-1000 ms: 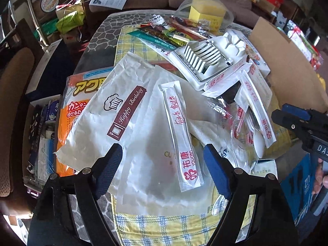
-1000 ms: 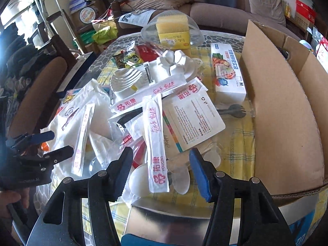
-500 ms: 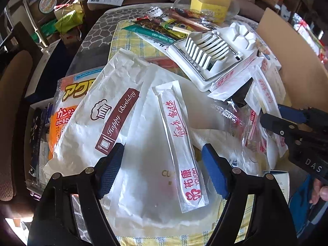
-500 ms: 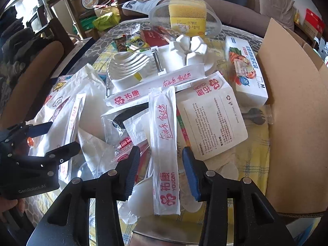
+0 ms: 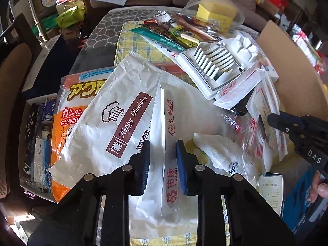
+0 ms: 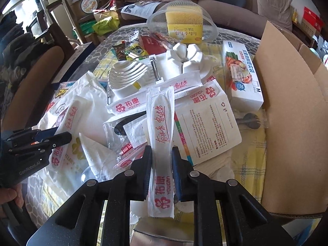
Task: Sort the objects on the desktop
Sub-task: 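Grasp another white cutlery packet with the left gripper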
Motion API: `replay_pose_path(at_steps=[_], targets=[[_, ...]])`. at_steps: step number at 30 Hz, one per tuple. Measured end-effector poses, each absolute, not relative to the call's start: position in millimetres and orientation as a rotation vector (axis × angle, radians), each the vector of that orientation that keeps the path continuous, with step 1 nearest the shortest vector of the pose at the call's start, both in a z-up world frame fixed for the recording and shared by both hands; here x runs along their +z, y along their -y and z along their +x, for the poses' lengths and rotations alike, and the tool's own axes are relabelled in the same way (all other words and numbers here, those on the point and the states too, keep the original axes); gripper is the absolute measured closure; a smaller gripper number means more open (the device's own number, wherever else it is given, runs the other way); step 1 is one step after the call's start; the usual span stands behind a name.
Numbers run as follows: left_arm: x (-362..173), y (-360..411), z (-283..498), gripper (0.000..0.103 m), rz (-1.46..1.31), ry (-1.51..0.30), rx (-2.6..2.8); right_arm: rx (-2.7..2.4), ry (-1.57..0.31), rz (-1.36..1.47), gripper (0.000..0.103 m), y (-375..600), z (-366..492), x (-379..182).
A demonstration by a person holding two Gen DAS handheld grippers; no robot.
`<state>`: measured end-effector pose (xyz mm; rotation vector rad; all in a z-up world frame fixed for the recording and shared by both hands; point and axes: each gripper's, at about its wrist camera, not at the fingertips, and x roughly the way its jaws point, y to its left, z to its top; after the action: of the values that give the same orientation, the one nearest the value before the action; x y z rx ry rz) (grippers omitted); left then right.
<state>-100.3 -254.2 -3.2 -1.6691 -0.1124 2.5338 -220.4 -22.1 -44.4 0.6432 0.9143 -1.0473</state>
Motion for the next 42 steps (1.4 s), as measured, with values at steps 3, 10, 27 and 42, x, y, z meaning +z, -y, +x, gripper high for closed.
replay_pose_path(at_steps=[3,10,27,42], targets=[[1,258,-98,0.085,-1.658,0.159,2.523,-1.047,-0.911,0.645,0.085,22,-219,-40],[22,275,-93,0.097,-1.613,0.261,2.534,-1.054,-0.899,0.625,0.085,18,-218,-20],[10,268,-104,0.063,-1.714,0.072,2.608,-1.025,-0.897,0.62,0.085,3,-209,-10],[12,255,-114,0.089,-1.727,-0.045,2.54,-1.016,-0.887,0.644,0.085,3,-218,-12]])
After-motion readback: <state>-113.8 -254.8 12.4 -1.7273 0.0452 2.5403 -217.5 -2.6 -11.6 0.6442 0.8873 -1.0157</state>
